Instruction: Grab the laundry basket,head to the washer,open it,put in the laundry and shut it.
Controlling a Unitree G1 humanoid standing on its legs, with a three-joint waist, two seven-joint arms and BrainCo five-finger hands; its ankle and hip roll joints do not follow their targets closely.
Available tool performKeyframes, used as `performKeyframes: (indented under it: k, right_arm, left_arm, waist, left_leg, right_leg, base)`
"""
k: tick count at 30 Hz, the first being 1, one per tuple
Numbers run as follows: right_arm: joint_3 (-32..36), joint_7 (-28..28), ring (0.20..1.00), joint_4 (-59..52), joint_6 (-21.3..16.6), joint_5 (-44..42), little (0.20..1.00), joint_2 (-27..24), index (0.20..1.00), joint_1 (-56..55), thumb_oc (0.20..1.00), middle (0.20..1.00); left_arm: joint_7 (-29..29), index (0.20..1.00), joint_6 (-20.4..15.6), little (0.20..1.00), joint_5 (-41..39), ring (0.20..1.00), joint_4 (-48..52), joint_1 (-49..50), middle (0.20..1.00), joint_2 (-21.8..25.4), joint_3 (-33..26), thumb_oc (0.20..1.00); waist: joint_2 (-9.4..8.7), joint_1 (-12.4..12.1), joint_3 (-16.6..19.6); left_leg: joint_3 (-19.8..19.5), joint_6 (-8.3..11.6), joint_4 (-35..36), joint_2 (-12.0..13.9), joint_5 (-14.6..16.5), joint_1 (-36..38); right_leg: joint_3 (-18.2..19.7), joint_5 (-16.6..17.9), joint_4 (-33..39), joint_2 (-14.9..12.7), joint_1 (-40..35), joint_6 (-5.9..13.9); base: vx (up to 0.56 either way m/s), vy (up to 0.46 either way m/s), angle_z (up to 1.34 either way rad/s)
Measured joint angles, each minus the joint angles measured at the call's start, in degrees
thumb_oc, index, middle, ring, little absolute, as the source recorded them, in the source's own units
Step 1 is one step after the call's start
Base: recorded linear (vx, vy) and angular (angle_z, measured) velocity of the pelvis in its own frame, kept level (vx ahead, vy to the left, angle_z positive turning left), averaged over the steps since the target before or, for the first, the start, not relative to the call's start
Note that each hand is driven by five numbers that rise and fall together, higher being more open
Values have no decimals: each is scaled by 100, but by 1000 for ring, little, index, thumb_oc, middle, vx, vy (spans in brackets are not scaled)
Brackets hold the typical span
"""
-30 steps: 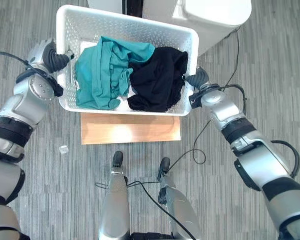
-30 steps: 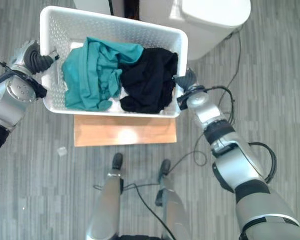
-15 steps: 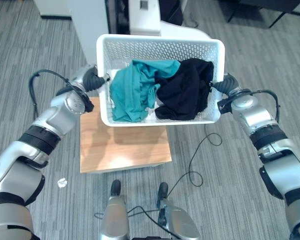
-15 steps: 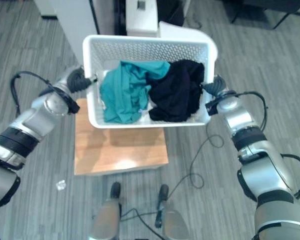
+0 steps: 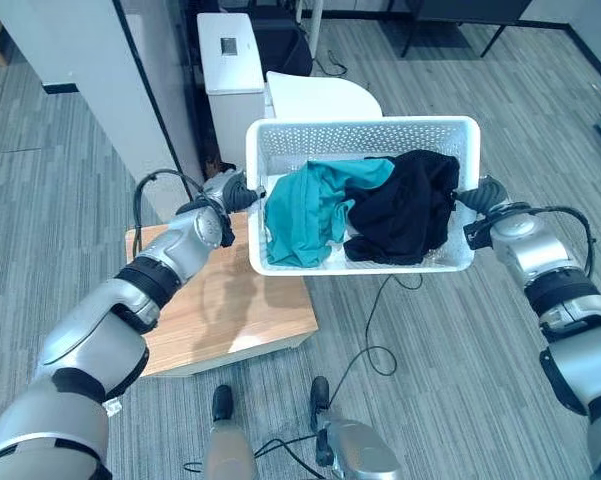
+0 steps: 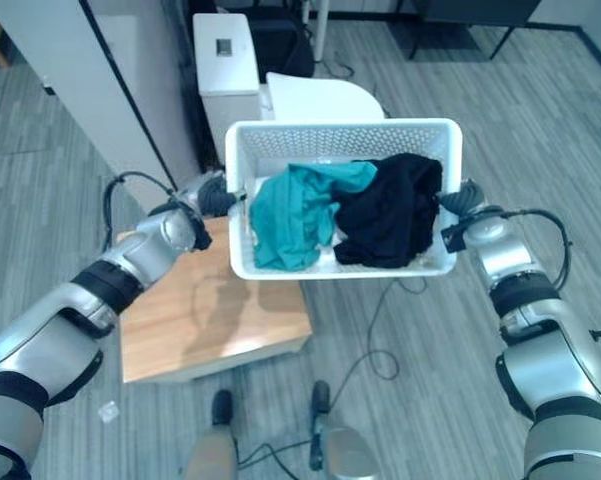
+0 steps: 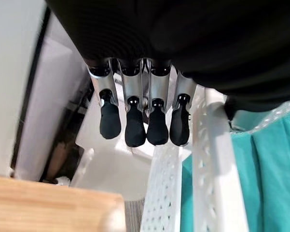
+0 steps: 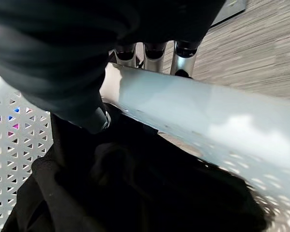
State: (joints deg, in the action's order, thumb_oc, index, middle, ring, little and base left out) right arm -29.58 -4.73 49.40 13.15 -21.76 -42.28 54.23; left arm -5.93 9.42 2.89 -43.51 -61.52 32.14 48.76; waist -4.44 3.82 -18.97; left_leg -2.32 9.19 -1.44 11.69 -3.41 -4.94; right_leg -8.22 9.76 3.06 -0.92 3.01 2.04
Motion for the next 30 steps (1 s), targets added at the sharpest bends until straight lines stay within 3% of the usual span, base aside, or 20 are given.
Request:
performKeyframes:
  k: [4,6,8,9,10,12,14,15,16,18,19,20,21,22,23,24,26,27,29,30]
  right_arm:
    - [-96,-9,200,175,-1,-117,200,90,200,16,200,200]
    - [-217,-8,200,304,-1,-125,200,209,200,87,200,200]
    - [-303,-9,200,713,-27,-199,200,441,200,134,200,200]
    - [-322,5,200,786,-12,-220,200,480,200,113,200,200]
    - [-341,17,200,780,-9,-223,200,481,200,4,200,200]
    - [-317,-13,200,864,29,-225,200,556,200,-45,200,200]
    - [-351,-21,200,955,49,-220,200,867,200,-98,200,200]
    - [-362,-32,200,1058,61,-212,200,1081,200,-180,200,200]
    - [-334,-43,200,1232,75,-213,200,1181,200,-120,200,200]
    - [-368,-11,200,1332,106,-214,200,1346,200,-221,200,200]
    - [-475,-18,200,1441,140,-217,200,1418,200,-212,200,200]
    - [-541,-29,200,1452,186,-220,200,1490,200,-252,200,200]
    - [-427,4,200,1394,201,-220,200,1432,200,-264,200,200]
    - [-358,19,200,1337,201,-220,200,1414,200,-311,200,200]
    - [-557,-15,200,1295,214,-219,200,1494,200,-391,200,200]
    - [-578,11,200,1265,222,-233,200,1530,200,-431,200,200]
    - [-411,91,200,1229,218,-221,200,1549,200,-459,200,200]
    - [-440,104,200,1223,210,-220,200,1463,200,-396,200,200]
    - [-435,109,200,1221,207,-224,200,1422,200,-293,200,200]
    - [-426,105,200,1221,204,-225,200,1443,200,-228,200,200]
  left_arm:
    - [-8,200,0,200,0,200,-66,-7,200,-41,13,200]
    - [-11,200,-1,200,-3,200,-288,-21,200,-74,127,200]
    - [-14,200,-16,200,-5,200,-513,-43,200,-76,340,200]
    - [-4,200,-13,200,-6,200,-513,-38,200,-104,392,200]
    - [-4,200,-19,200,-4,200,-516,-59,200,-124,371,200]
    - [-46,200,-32,200,0,200,-645,-190,200,-188,392,200]
    - [-100,200,-39,200,2,200,-1060,-164,200,-376,451,200]
    - [-152,200,-17,200,4,200,-1424,-103,200,-531,516,200]
    - [-189,200,16,200,4,200,-1563,-66,200,-544,598,200]
    - [-156,200,17,200,34,200,-1680,-128,200,-592,618,200]
    - [-188,200,17,200,56,200,-1641,-144,200,-586,603,200]
    - [-204,200,46,200,64,200,-1666,-220,200,-542,647,200]
    - [-179,200,90,200,68,200,-1667,-260,200,-507,720,200]
    - [-172,200,88,200,70,200,-1649,-261,200,-505,713,200]
    - [-107,200,110,200,70,200,-1555,-189,200,-471,606,200]
    - [-101,200,113,200,78,200,-1568,-189,200,-389,598,200]
    - [-104,200,110,200,118,200,-1571,-188,200,-329,653,200]
    - [-104,200,108,200,180,200,-1542,-299,200,-361,637,200]
    - [-133,200,105,200,210,200,-1568,-412,200,-362,622,200]
    - [-148,200,111,200,215,200,-1607,-453,200,-328,635,200]
  waist:
    - [2,-16,3]
    - [9,-137,3]
    - [-32,-290,18]
    - [27,-504,44]
    - [254,-341,175]
    - [216,-150,210]
    - [38,-186,335]
    - [-34,-100,447]
    - [-39,-209,481]
    - [41,-104,543]
    - [26,10,570]
    - [-2,15,548]
    - [146,-133,535]
    - [182,-208,511]
    - [263,-102,510]
    - [230,-188,515]
    - [224,-494,532]
    - [263,-472,537]
    - [249,-543,544]
    - [199,-778,573]
  left_leg:
    - [-68,19,-175,59,43,-31]
    - [-602,-31,-595,-22,263,-121]
    - [-2399,-262,-1306,-606,903,-211]
    - [-2708,-296,-1277,-755,1001,-71]
    - [-2687,-113,-1435,-762,1255,-216]
    - [-2686,-53,-1709,-948,1532,-248]
    - [-2214,-280,-2162,-1255,1695,-310]
    - [-1933,-592,-2484,-1681,1863,-353]
    - [-1818,-962,-2591,-2013,1871,-335]
    - [-1388,-1110,-2635,-2132,1774,-505]
    - [-1309,-1279,-2991,-2317,1854,-735]
    - [-902,-1407,-3272,-2283,1757,-1065]
    - [-442,-1341,-3111,-1933,1836,-1105]
    - [-396,-1293,-3050,-1920,1756,-1134]
    - [7,-1598,-2739,-1668,1540,-1125]
    - [242,-1593,-2536,-1534,1458,-1029]
    - [509,-1536,-2128,-1443,1286,-781]
    - [670,-1610,-1884,-1425,1080,-751]
    - [934,-1582,-1550,-1365,849,-727]
    - [1242,-1532,-1259,-1299,718,-605]
  right_leg:
    - [237,9,-48,105,100,-171]
    - [552,25,-106,99,184,-194]
    - [1159,-27,-317,55,302,-200]
    - [1443,-108,-361,73,342,-314]
    - [1479,-142,-366,142,385,-193]
    - [1720,-79,-452,43,467,94]
    - [2353,57,-536,-152,650,537]
    - [2732,-141,-506,-310,753,412]
    - [3037,-147,-455,-452,795,504]
    - [2919,-537,-698,-676,1108,525]
    - [2857,-788,-725,-705,1156,322]
    - [2366,-1239,-525,-974,1408,110]
    - [1608,-1143,-922,-1052,1748,244]
    - [1374,-1076,-1141,-1123,1903,355]
    - [838,-1102,-1871,-1174,1911,455]
    - [394,-1282,-2560,-1217,1880,441]
    - [296,-1599,-3289,-1195,1609,481]
    - [301,-1769,-3137,-1238,1081,679]
    - [245,-1773,-2538,-1257,495,694]
    - [15,-1722,-1846,-1316,109,723]
  base:
    - [-88,66,-32]
    - [-83,242,-78]
    - [17,105,-109]
    - [-27,337,-136]
    - [-26,336,-95]
    - [-90,452,-44]
    - [-165,456,-114]
    - [-189,424,-134]
    - [-208,351,-151]
    - [-182,195,-110]
    - [-271,205,-125]
    - [-257,204,-134]
    - [-253,179,-155]
    - [-315,219,-128]
    - [-322,219,-120]
    - [-228,125,-160]
    - [-125,32,-138]
    - [-118,-15,-95]
    - [-90,-51,-89]
    - [-86,-72,-96]
